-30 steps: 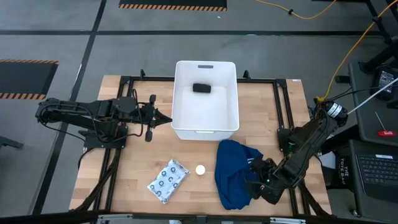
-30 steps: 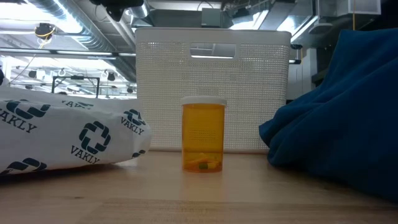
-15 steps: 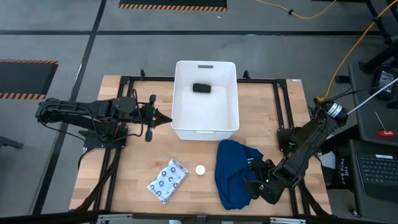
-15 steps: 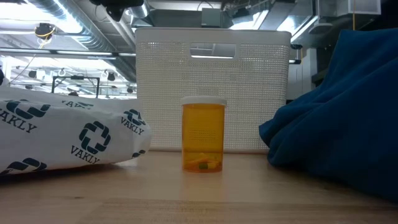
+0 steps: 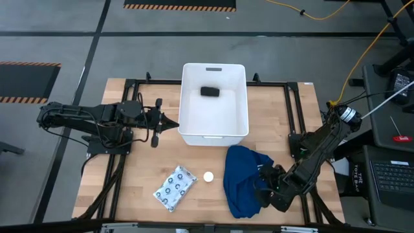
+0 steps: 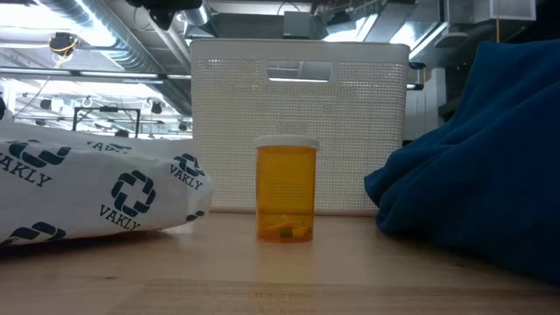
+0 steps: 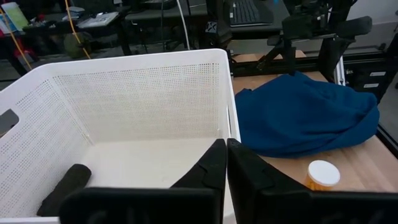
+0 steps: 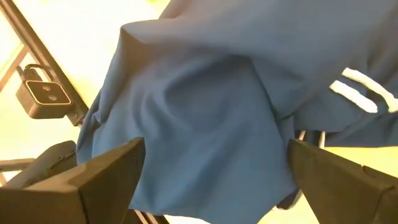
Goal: Pick & place medical supplies in basket/bin
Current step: Put the blue patient gown into the white bin
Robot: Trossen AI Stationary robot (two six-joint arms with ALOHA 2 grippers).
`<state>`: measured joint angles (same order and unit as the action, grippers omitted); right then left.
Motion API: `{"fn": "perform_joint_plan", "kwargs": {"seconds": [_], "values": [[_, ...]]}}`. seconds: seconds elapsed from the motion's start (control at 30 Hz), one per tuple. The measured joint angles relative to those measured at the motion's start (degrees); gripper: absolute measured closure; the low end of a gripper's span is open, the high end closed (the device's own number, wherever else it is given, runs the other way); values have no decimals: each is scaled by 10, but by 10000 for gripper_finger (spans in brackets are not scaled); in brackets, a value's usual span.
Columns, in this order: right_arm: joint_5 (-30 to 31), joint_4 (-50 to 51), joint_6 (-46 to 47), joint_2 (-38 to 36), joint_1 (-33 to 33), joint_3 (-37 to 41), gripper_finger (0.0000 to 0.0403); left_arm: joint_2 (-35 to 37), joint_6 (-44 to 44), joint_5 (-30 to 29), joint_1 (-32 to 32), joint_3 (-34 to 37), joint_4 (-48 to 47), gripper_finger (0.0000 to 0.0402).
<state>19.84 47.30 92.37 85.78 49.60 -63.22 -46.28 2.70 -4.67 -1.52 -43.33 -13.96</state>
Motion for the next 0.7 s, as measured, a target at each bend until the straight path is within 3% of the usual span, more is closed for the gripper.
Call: {"fn": "perform_joint_plan", "kwargs": {"seconds": [0.37,0.7], "values": [[0,-118,-19,0,0,0,11,0,0,0,0,0,0,394],[0,-134,-17,0,0,0,11,0,0,0,0,0,0,389]]}}
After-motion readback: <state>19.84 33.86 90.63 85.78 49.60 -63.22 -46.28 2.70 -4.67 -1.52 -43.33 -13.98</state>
